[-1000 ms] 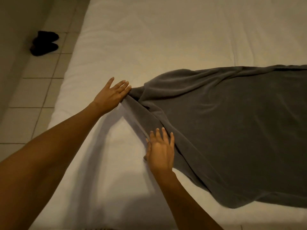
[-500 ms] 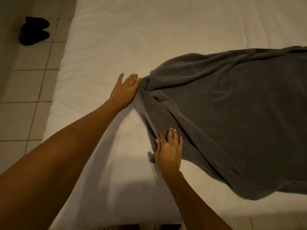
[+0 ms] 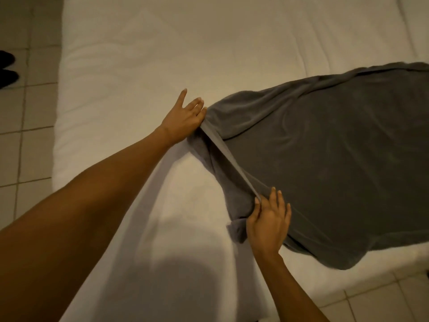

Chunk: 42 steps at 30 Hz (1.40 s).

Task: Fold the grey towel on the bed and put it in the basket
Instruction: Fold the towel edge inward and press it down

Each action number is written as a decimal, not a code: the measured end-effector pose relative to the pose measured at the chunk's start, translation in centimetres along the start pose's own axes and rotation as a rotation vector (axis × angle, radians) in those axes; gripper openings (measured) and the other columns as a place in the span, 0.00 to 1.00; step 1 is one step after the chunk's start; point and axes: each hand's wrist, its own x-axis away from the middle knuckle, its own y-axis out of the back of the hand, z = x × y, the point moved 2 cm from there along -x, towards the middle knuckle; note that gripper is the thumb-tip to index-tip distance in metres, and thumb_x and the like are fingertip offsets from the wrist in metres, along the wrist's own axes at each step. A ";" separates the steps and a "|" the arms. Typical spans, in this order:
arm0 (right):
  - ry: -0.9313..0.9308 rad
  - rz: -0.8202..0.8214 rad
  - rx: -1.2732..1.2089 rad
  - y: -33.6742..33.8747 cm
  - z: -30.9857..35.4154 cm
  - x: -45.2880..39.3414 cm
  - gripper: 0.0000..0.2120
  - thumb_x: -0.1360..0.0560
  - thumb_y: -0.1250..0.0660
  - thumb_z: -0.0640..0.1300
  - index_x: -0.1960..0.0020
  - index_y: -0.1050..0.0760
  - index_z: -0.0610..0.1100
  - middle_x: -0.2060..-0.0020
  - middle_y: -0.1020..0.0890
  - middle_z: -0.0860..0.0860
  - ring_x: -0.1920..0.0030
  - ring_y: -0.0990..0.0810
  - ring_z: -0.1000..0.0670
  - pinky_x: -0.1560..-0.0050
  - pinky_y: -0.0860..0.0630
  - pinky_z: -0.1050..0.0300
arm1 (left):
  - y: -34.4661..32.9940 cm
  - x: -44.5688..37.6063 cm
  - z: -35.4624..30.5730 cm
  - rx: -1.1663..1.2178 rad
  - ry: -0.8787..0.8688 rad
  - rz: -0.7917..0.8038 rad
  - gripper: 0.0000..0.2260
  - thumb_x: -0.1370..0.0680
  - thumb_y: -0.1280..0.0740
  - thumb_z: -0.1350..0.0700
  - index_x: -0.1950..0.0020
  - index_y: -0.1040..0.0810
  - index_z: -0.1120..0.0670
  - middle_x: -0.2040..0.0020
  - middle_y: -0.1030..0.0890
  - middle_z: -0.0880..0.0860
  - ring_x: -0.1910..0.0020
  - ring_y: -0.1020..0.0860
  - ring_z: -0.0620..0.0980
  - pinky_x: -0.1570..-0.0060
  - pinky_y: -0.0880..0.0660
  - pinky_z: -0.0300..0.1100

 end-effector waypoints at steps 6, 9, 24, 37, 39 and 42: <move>-0.052 -0.081 -0.009 -0.2 -0.7 -0.2 0.23 0.22 0.51 0.48 0.47 0.20 0.40 0.36 0.25 0.40 0.34 0.28 0.40 0.33 0.37 0.41 | -1.2 -2.5 0.5 0.001 0.035 0.039 0.27 0.19 0.40 0.54 0.24 0.47 0.61 0.25 0.41 0.64 0.25 0.42 0.60 0.29 0.56 0.64; -0.042 -0.130 -0.012 -0.1 -0.5 -0.1 0.21 0.22 0.49 0.48 0.47 0.20 0.40 0.36 0.24 0.40 0.34 0.28 0.40 0.33 0.37 0.42 | -2.3 -2.4 1.6 0.083 0.175 0.067 0.23 0.18 0.43 0.56 0.25 0.43 0.63 0.26 0.39 0.65 0.25 0.42 0.62 0.30 0.56 0.67; 0.337 -0.059 -0.216 -1.3 6.4 3.5 0.12 0.26 0.41 0.36 0.50 0.20 0.36 0.38 0.24 0.38 0.35 0.27 0.41 0.31 0.41 0.47 | -3.4 3.6 10.3 0.066 0.055 -0.281 0.24 0.20 0.42 0.66 0.24 0.44 0.63 0.25 0.40 0.64 0.25 0.40 0.60 0.31 0.74 0.48; 0.435 0.177 -0.088 -4.4 12.2 10.6 0.06 0.33 0.33 0.42 0.60 0.17 0.42 0.44 0.19 0.42 0.42 0.21 0.42 0.37 0.36 0.45 | -6.4 13.7 13.9 -0.002 0.003 -0.125 0.28 0.28 0.30 0.67 0.29 0.33 0.65 0.33 0.28 0.66 0.32 0.31 0.65 0.28 0.71 0.45; 0.417 0.211 -0.061 -5.6 11.5 10.7 0.07 0.32 0.33 0.42 0.59 0.17 0.41 0.45 0.19 0.41 0.42 0.21 0.42 0.37 0.35 0.44 | -8.5 12.9 12.0 0.045 0.042 -0.127 0.27 0.26 0.31 0.66 0.28 0.34 0.64 0.31 0.30 0.66 0.31 0.31 0.64 0.30 0.73 0.44; 0.420 0.273 0.032 -7.4 10.4 10.7 0.08 0.33 0.29 0.40 0.54 0.17 0.42 0.43 0.20 0.40 0.40 0.22 0.41 0.37 0.36 0.43 | -11.0 11.9 10.4 0.163 0.175 -0.173 0.23 0.20 0.39 0.61 0.26 0.39 0.63 0.27 0.35 0.65 0.27 0.37 0.62 0.32 0.76 0.44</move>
